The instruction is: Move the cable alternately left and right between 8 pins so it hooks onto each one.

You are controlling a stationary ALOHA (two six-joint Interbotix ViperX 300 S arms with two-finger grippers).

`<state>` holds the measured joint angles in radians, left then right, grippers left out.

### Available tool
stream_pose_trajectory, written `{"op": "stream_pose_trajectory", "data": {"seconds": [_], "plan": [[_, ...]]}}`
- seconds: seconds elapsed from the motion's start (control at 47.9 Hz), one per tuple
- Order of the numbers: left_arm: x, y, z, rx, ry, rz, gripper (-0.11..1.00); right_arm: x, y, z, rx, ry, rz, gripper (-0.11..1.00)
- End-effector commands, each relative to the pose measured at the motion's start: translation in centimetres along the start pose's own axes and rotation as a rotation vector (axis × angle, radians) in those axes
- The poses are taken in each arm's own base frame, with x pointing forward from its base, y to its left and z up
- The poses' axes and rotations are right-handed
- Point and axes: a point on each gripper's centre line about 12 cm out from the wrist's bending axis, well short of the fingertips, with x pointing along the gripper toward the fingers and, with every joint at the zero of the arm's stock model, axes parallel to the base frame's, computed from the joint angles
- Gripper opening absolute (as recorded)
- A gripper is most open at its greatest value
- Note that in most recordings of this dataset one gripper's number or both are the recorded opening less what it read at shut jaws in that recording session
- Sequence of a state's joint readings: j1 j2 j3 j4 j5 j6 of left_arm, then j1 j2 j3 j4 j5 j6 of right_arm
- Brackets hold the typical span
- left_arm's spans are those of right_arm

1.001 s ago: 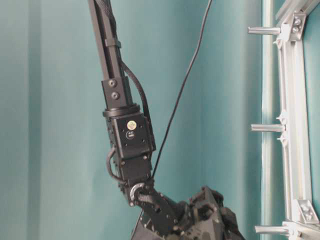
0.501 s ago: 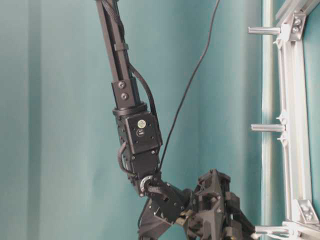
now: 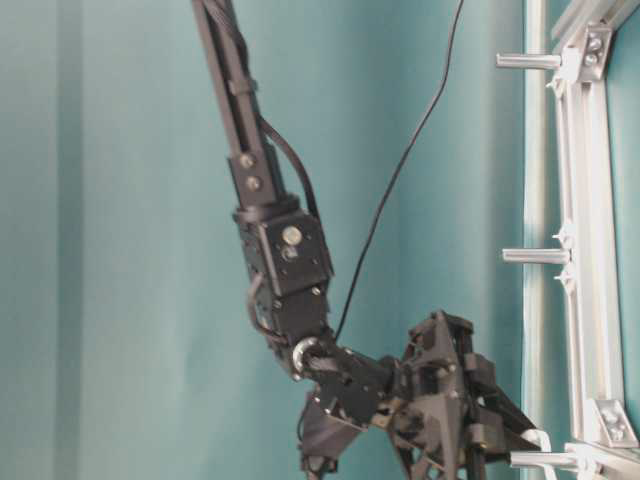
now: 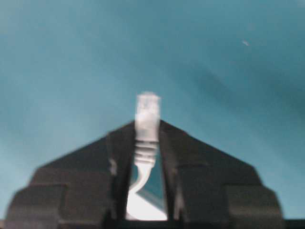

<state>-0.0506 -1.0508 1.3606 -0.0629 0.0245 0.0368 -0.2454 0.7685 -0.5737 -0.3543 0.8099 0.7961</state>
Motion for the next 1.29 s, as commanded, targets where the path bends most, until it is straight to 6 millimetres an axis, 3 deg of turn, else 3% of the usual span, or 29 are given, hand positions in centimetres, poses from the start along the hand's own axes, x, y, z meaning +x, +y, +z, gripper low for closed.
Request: {"op": "stream_pose_trajectory", "data": {"seconds": [0.0,0.271,0.563,0.73,0.855,1.106,1.273], "plan": [[0.0,-0.1,0.6,0.006,-0.014,-0.004,0.65,-4.3,1.3,1.5,-0.004,-0.063,0.059,0.16],[0.0,-0.1,0.6,0.005,-0.015,-0.004,0.65,-5.5,2.0,-2.3,0.028,-0.042,0.117,0.16],[0.1,0.0,-1.3,0.009,0.035,-0.004,0.65,-8.6,2.0,-4.3,-0.030,-0.068,0.165,0.16],[-0.1,0.0,-1.8,0.011,0.040,-0.004,0.65,-9.7,3.1,-5.3,-0.053,-0.114,0.260,0.16],[-1.0,0.0,-2.1,0.011,0.002,-0.006,0.65,-10.0,3.3,-6.2,-0.064,-0.117,0.290,0.16],[-4.0,-0.2,-0.8,0.012,-0.153,-0.017,0.65,-11.3,3.1,-6.6,-0.071,-0.148,0.344,0.16],[-4.7,-0.2,0.1,0.012,-0.173,-0.017,0.65,-11.5,3.4,-7.3,-0.083,-0.156,0.375,0.16]]}}
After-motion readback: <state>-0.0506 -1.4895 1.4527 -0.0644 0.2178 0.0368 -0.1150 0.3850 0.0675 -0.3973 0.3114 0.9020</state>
